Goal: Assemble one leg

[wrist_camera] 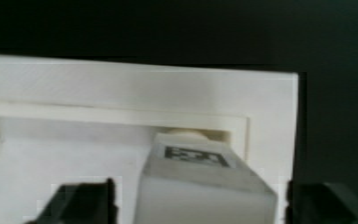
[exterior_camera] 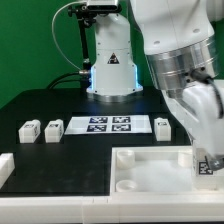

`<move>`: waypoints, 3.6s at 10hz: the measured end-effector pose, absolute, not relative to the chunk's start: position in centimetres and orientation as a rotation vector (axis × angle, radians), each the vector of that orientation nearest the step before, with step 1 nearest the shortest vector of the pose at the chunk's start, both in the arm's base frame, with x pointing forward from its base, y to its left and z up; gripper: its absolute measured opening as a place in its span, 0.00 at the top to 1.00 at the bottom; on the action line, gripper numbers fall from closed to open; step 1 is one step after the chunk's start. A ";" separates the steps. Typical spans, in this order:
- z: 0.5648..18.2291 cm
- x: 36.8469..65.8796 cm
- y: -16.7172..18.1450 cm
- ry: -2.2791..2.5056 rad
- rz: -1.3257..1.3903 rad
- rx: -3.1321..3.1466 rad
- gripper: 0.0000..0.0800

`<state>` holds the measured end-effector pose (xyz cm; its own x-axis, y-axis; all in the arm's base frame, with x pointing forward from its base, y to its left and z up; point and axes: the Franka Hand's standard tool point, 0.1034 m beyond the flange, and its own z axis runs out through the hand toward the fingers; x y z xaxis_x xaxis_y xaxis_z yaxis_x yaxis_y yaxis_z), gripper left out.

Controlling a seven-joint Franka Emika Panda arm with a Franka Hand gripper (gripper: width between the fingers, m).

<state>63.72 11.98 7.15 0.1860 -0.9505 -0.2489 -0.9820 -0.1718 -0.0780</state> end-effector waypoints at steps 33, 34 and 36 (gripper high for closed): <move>7.0 63.9 12.1 -0.097 -0.117 -3.021 0.19; 7.0 64.0 11.6 -0.261 -0.128 -3.014 0.19; 6.9 63.9 11.8 -0.150 -0.120 -3.017 0.52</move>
Offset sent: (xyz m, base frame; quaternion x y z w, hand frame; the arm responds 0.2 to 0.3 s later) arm 0.0000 0.0000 0.0000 0.0000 0.0000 -0.2667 0.9638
